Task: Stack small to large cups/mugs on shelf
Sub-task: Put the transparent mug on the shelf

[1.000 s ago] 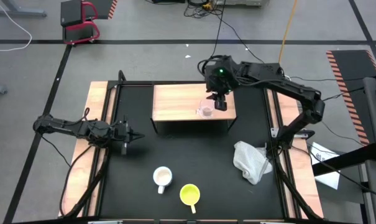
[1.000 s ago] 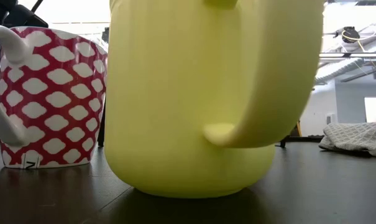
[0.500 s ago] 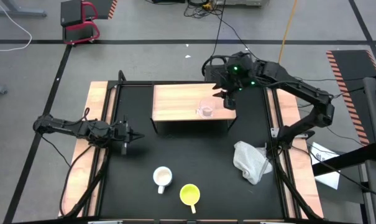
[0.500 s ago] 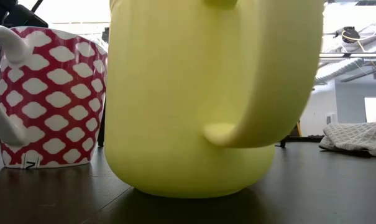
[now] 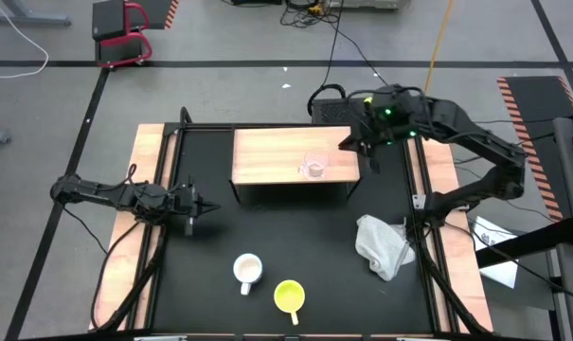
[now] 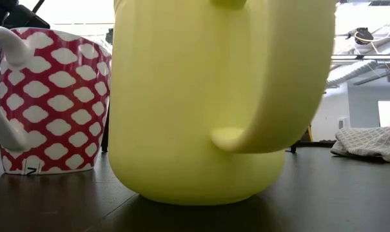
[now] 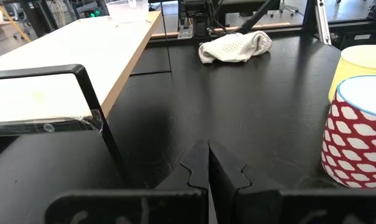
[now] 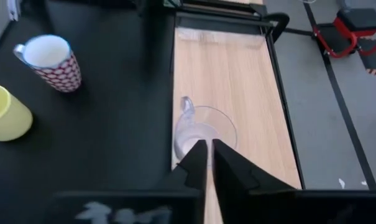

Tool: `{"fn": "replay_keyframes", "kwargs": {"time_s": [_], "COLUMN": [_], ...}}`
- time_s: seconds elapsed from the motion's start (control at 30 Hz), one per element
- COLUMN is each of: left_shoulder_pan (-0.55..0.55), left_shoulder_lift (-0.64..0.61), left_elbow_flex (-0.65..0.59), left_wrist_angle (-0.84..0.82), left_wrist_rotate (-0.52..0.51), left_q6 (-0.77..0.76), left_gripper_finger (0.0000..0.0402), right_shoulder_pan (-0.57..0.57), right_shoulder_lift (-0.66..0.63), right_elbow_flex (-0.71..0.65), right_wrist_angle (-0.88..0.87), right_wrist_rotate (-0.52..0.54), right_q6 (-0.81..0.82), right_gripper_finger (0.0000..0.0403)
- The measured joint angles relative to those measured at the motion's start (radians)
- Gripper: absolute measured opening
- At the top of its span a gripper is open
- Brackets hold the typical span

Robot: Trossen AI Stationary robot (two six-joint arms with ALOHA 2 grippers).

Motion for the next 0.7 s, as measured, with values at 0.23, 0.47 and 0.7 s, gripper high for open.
{"fn": "replay_keyframes", "kwargs": {"time_s": [0.23,0.47,0.7], "left_shoulder_pan": [0.000,0.000,0.000], "left_shoulder_lift": [0.000,0.000,0.000], "left_elbow_flex": [0.000,0.000,0.000], "left_wrist_angle": [0.000,0.002,0.018], "left_wrist_rotate": [0.000,-0.001,-0.001], "left_q6": [0.000,0.006,0.006], "left_gripper_finger": [0.0003,0.0003,0.0003], "right_shoulder_pan": [0.052,0.119,0.148], "right_shoulder_lift": [-0.051,-0.106,-0.221], "right_elbow_flex": [0.000,-0.028,-0.153], "right_wrist_angle": [-0.075,-0.112,-0.060], "right_wrist_rotate": [0.000,0.001,0.003], "right_q6": [-0.006,0.005,0.007], "right_gripper_finger": [0.0001,0.0000,0.0000]}}
